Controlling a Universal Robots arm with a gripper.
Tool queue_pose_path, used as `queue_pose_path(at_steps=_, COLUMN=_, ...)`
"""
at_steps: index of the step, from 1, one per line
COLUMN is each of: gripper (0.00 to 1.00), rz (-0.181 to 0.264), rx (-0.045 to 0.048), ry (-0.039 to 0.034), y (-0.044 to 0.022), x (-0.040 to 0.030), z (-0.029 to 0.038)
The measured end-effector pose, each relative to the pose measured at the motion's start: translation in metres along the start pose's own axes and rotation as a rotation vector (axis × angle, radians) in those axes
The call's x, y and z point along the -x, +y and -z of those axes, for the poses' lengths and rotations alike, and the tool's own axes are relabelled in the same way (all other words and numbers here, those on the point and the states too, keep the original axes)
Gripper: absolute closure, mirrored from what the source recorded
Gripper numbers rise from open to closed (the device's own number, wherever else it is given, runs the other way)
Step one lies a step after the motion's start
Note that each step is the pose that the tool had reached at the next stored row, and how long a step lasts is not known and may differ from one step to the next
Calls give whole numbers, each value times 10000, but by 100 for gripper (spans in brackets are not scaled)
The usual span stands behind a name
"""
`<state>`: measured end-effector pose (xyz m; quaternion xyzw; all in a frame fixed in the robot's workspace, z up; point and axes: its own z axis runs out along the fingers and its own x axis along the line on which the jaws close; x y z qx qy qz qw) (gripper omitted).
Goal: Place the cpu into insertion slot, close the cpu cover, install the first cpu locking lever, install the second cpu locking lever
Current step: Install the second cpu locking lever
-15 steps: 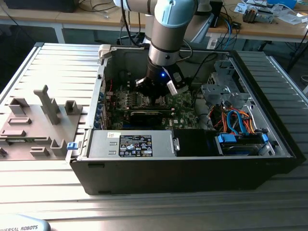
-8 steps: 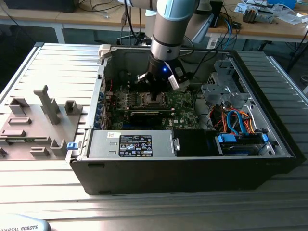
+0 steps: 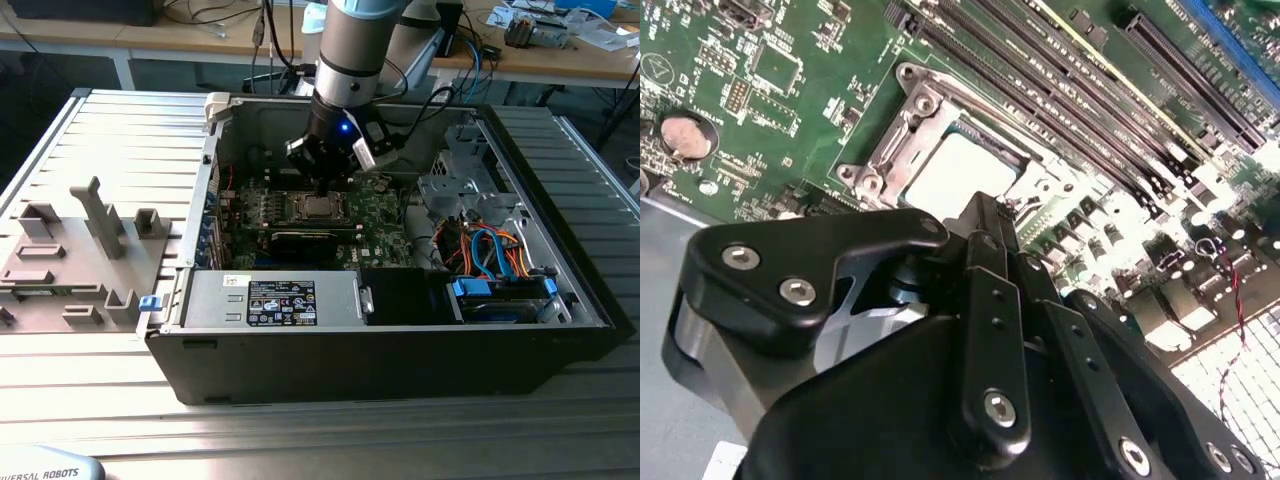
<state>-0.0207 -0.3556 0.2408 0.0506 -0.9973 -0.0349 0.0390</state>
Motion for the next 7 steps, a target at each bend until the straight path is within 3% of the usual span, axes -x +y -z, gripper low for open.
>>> queue_pose_path(at_steps=7, gripper=89, rz=0, rx=-2, ry=1, y=0, x=-1, z=4)
